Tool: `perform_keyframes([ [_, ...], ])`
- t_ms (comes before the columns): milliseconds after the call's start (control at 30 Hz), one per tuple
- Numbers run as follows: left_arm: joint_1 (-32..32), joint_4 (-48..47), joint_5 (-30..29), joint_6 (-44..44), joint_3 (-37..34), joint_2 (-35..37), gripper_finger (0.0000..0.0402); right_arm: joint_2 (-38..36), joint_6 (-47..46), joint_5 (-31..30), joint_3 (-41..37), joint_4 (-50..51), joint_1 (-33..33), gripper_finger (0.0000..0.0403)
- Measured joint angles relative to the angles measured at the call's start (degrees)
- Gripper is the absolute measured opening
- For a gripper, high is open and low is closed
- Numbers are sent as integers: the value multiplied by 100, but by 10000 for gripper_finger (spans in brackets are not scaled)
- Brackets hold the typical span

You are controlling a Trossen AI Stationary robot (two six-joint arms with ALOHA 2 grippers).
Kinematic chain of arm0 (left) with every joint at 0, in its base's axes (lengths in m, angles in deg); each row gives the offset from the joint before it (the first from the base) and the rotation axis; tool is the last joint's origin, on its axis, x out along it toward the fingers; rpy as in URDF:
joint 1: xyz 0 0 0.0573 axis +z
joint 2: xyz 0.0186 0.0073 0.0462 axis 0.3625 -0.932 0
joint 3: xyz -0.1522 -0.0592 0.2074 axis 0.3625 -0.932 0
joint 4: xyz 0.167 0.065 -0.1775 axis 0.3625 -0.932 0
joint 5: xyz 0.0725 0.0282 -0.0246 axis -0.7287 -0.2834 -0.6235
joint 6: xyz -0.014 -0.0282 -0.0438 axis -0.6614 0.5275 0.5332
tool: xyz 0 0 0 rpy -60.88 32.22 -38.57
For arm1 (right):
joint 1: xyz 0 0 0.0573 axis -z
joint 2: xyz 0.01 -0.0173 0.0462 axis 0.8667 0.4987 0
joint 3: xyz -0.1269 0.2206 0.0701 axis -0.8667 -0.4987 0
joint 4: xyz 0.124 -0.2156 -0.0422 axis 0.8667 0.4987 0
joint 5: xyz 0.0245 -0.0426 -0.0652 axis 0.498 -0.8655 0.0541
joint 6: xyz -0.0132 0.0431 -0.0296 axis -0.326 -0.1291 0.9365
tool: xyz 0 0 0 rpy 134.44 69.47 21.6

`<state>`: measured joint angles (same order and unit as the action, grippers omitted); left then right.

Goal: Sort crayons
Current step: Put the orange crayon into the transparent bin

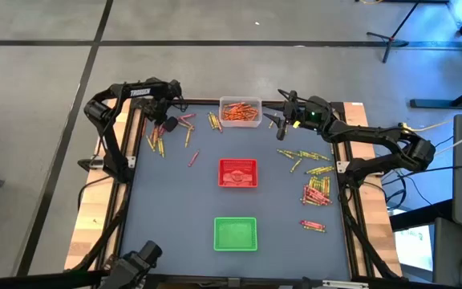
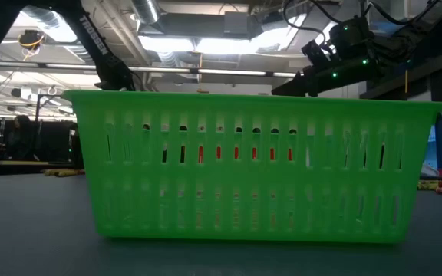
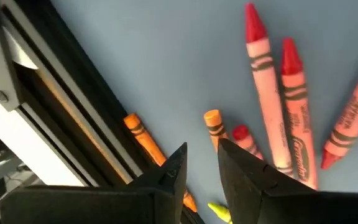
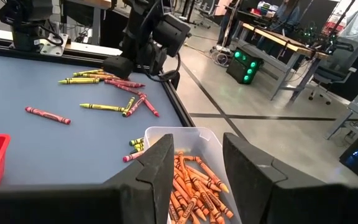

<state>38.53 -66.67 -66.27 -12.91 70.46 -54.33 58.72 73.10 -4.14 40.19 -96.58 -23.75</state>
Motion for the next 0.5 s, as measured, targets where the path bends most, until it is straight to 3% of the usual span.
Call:
perform_keyframes([
  [133, -43, -42, 378, 20, 0, -98, 80, 0, 0, 0, 0, -30, 0, 137],
  [500, -54, -125, 470, 167, 16, -248, 80, 0, 0, 0, 0, -26, -2, 137],
])
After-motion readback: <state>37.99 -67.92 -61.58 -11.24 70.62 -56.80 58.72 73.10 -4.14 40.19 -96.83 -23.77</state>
